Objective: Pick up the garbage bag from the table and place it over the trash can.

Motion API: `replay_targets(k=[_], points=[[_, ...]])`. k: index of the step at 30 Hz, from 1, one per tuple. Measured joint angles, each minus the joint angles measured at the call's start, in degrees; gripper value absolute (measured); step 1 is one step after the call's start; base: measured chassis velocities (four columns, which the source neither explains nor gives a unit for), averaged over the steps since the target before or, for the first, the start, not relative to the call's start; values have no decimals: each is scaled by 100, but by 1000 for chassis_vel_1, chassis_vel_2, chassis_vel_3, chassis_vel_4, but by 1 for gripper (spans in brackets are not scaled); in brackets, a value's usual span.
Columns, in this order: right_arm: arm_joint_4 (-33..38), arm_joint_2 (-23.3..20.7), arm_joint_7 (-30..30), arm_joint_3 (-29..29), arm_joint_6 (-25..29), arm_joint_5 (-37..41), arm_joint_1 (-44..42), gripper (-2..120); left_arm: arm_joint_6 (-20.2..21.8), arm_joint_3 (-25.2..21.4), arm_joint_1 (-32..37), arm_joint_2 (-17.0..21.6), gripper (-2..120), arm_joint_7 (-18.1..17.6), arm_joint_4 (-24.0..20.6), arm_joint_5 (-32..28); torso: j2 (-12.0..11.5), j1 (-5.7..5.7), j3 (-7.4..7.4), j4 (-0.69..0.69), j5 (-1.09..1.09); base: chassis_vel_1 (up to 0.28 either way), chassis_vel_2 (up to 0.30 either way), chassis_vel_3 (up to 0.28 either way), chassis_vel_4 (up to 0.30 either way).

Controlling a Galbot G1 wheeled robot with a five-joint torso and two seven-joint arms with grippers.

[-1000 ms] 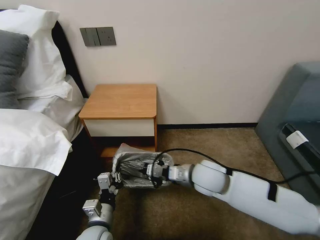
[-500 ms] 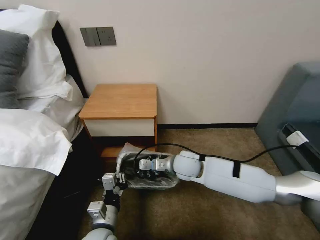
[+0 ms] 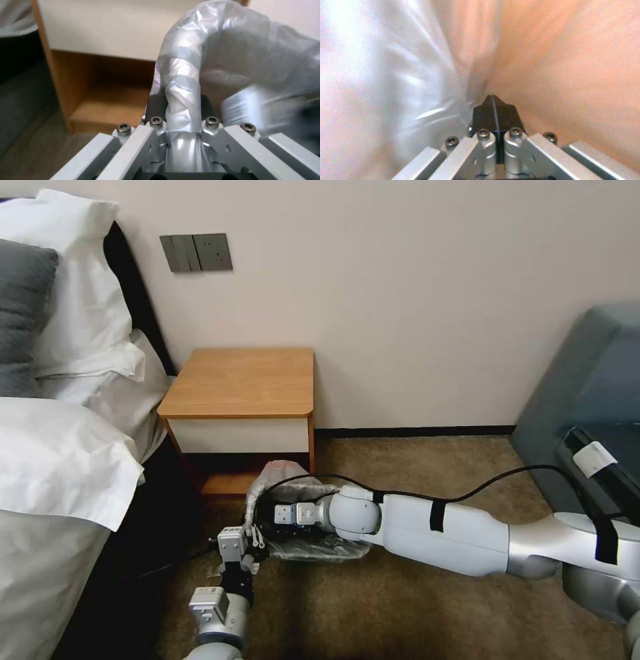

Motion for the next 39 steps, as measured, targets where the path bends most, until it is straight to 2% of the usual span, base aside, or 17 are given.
replay_targets(k=[8, 10, 11, 13, 15, 18, 19, 20, 23, 25, 28, 29, 31, 33, 36, 37, 39], points=[[1311, -798, 10, 590, 72, 263, -323, 0, 217, -222, -187, 20, 7, -130, 224, -590, 0, 0, 0, 0, 0, 0, 0, 0, 0], [1954, -1320, -11, 1147, 195, 380, -753, 0, 490, -238, -218, 61, 7, -253, 217, -1153, 0, 0, -1, -1, 1, 0, 0, 0, 0], [1954, -1320, -11, 1147, 195, 380, -753, 0, 490, -238, -218, 61, 7, -253, 217, -1153, 0, 0, -1, -1, 1, 0, 0, 0, 0], [2316, -1682, -19, 1896, 349, 401, -1388, 0, 690, -248, -244, 93, 7, -331, 196, -1592, 0, 0, -1, -1, 0, 0, 0, 0, 0], [2391, -1746, -7, 2113, 393, 400, -1583, 0, 751, -254, -250, 100, 7, -354, 189, -1703, 0, 0, -1, -2, 1, 0, 0, 0, 0], [2763, -2034, 527, 3266, 714, 569, -2635, 10, 1116, -301, -269, 153, 7, -394, 180, -2193, 0, 0, -1, -1, -1, 0, 0, 0, 0], [2763, -2034, 527, 3266, 714, 569, -2635, 10, 1116, -301, -269, 153, 7, -394, 180, -2193, 0, 0, -1, -1, -1, 0, 0, 0, 0], [2850, -2028, 823, 3797, 808, 631, -3232, 17, 1298, -331, -273, 186, 7, -386, 196, -2274, 1, 0, -1, -1, 1, 0, 0, 0, 0], [2868, -1930, 1063, 4205, 913, 649, -3767, 25, 1449, -347, -271, 211, 7, -325, 231, -2257, 0, 0, -1, -2, 1, 0, 0, 0, 0], [2859, -1583, 1272, 4906, 1028, 659, -4464, 38, 1721, -354, -256, 244, 7, -222, 252, -2256, 1, 0, -1, -1, 0, 0, 0, 0, 0], [2817, -1341, 1285, 5261, 1100, 637, -4757, 46, 1888, -369, -250, 251, 7, -195, 288, -2359, 1, 0, 0, 0, 1, 0, 0, 0, 0], [2817, -1341, 1285, 5261, 1100, 637, -4757, 46, 1888, -369, -250, 251, 7, -195, 288, -2359, 1, 0, 0, 0, 1, 0, 0, 0, 0], [2763, -1070, 1273, 5549, 1206, 538, -5059, 59, 1958, -382, -225, 269, 7, -139, 376, -2410, 0, 0, -1, 0, 0, 0, 0, 0, 0], [2748, -1014, 1264, 5591, 1234, 509, -5124, 62, 1960, -383, -217, 278, 7, -124, 397, -2441, 0, 0, 0, 0, 0, 0, 0, 0, 0], [2688, -796, 1178, 5699, 1336, 378, -5358, 77, 1938, -369, -218, 279, 7, -44, 455, -2483, 1, 0, -1, 0, 2, 0, 0, 0, 0], [2688, -796, 1178, 5699, 1336, 378, -5358, 77, 1938, -369, -218, 279, 7, -44, 455, -2483, 1, 0, -1, 0, 2, 0, 0, 0, 0], [2655, -684, 1136, 5706, 1360, 322, -5424, 88, 1931, -331, -223, 246, 7, -5, 468, -2446, 0, 0, -1, 0, 0, 0, 0, 0, 0]])
